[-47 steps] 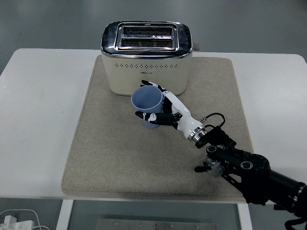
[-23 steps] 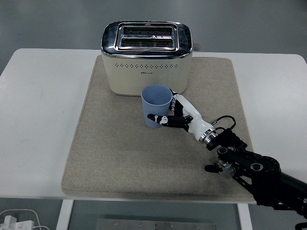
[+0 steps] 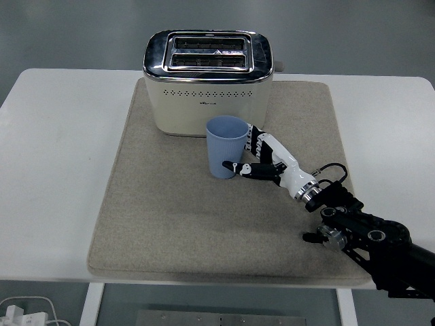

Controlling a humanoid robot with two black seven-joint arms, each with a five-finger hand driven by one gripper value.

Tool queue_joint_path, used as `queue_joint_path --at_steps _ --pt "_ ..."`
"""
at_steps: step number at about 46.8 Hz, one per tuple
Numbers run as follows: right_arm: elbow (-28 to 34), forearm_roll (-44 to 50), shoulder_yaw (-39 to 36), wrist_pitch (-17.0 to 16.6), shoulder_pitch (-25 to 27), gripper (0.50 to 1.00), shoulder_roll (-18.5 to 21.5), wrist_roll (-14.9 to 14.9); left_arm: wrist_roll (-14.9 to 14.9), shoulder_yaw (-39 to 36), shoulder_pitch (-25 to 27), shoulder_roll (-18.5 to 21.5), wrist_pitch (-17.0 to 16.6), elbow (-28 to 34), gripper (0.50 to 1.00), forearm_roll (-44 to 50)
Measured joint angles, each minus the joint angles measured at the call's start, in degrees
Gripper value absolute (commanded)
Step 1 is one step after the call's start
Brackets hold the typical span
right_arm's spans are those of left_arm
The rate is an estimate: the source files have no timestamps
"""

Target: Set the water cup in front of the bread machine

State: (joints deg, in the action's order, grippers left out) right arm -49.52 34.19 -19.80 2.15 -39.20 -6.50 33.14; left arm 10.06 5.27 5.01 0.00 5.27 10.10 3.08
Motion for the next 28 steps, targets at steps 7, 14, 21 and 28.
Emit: queue_joint_path --at_steps 7,14,21,28 --pt "-0.31 -0.02 -0.23 0.03 0.0 0.928 0.0 0.04 0.0 0.0 -0.05 0.0 0.0 0.0 1.0 0.0" --pt "-0.6 -0.09 -0.4 0.09 0.0 0.928 0.0 0.08 0.0 -0.02 -0.04 0.0 0.0 -0.07 1.0 0.0" --pt "-1.8 -0.22 -0.51 0.21 -0.07 0.928 -1.14 0.08 0.01 -0.01 -0.05 0.0 0.0 -0.08 1.0 0.0" --pt "-2.88 -0.34 -0.65 0.22 0.03 0.928 -2.54 0.09 0.03 -0.01 -0.04 0.0 0.0 -0.08 1.0 -0.01"
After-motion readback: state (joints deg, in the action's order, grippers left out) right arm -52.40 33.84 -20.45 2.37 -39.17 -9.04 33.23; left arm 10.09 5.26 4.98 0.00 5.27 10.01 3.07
